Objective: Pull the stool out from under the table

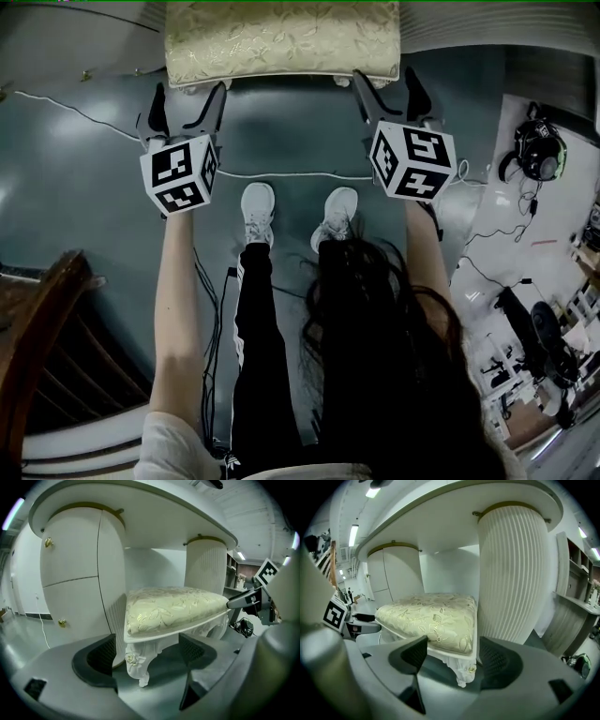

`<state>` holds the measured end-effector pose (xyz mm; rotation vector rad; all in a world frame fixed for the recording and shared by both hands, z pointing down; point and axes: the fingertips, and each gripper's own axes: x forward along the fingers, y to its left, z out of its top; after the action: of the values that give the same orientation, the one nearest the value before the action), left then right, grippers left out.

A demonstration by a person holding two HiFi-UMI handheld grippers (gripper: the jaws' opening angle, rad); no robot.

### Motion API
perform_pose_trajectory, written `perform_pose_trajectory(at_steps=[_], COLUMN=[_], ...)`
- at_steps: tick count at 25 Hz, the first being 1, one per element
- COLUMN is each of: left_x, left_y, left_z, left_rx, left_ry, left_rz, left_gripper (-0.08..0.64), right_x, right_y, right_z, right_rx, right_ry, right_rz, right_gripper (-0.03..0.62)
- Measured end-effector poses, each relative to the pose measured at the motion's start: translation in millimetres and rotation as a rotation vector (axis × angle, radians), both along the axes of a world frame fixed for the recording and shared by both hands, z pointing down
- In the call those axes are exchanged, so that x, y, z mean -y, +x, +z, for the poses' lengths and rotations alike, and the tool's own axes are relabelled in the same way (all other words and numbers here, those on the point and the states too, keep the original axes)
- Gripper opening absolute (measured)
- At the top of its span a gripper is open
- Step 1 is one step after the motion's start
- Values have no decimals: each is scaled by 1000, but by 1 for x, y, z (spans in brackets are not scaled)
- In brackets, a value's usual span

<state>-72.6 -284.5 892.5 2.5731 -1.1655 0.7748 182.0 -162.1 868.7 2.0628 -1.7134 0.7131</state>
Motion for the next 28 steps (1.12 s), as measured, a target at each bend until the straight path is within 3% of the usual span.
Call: perform_pose_trajectory(at_steps=[4,14,24,28], left_x=[-3,14,25,28], left_y=[-6,-4,6,11], left_z=[27,64,78,82], left_rx=[44,104,147,160], left_ry=[-47,-127,-157,-173], left_rz=[13,8,91,86], left_gripper=[383,383,380,380], right_x=[-14,-12,1,7], right_y=[-1,10,14,14], right_z=[26,87,114,117], right_rx=[-67,-62,-37,-33], right_ry=[-101,-275,-335,-337], right_rz=[-64,-65,-66,-69], right_gripper=[336,334,334,333])
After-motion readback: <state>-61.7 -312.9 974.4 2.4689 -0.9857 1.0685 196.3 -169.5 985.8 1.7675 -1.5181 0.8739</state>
